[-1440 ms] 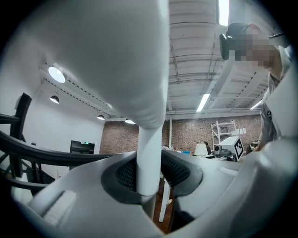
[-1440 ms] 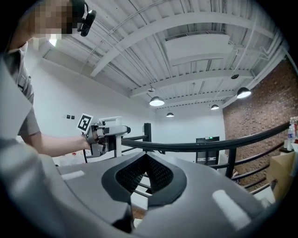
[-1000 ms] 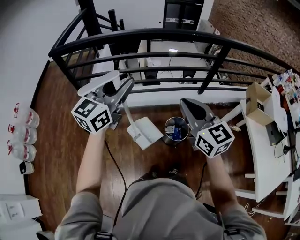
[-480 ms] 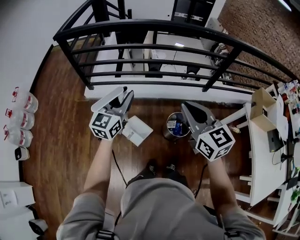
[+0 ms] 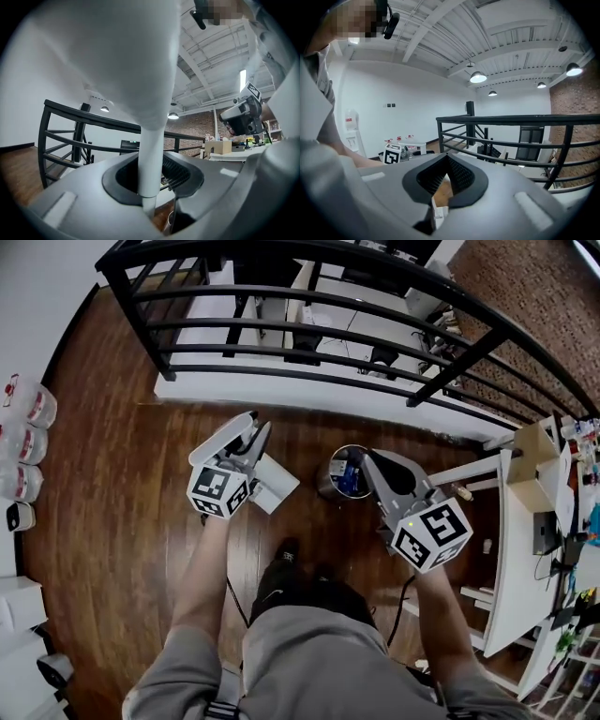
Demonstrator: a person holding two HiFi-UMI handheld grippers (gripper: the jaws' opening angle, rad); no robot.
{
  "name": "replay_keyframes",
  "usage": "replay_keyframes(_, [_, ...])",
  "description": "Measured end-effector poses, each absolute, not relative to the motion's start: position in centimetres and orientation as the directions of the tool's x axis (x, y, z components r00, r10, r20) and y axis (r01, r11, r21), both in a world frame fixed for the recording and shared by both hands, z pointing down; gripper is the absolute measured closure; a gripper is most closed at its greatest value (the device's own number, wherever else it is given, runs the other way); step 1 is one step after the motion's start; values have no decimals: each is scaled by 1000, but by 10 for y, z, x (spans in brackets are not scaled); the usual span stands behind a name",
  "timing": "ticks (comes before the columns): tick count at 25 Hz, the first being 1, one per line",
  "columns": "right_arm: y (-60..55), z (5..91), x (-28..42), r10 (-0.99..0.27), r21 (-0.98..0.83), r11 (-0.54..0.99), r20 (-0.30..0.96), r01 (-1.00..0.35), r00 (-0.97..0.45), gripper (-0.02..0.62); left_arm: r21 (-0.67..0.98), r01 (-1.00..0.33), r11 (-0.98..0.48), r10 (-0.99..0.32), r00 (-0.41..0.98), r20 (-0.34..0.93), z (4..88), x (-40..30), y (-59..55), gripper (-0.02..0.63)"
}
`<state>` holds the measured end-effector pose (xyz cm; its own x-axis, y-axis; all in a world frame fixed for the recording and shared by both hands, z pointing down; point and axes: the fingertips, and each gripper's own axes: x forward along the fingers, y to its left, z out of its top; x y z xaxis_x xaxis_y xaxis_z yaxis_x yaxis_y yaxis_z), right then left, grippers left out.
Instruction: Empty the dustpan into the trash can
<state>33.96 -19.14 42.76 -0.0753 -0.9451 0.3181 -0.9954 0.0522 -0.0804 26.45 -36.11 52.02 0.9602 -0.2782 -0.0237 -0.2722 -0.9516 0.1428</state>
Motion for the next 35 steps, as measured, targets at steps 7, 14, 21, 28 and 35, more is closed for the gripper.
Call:
replay_keyframes(7, [-190,473,345,-933,-121,51,348,-991,-91,597,154,-308,-939,-318,947,-42,567,274,-369,486])
replay_keyframes(14, [-180,491,357,-939,-140,22,337,-990,-68,597,107,-363,-926,-372,924,-88,578,284,-365,486])
replay_keyframes(21, [-165,482,358,-937,-149,36,338,-988,-85,597,116,-411,-904,-417,908,-41,587,272,-342,488])
replay_keyframes(28, [-148,473,353,-937,-149,74,329,-986,-120,597,127,-526,-841,-528,849,24,605,240,-327,427])
replay_keyframes(35, [-120,467,351,-935,-151,111,320,-982,-154,597,177,-622,-763,-614,783,103,623,208,-315,258])
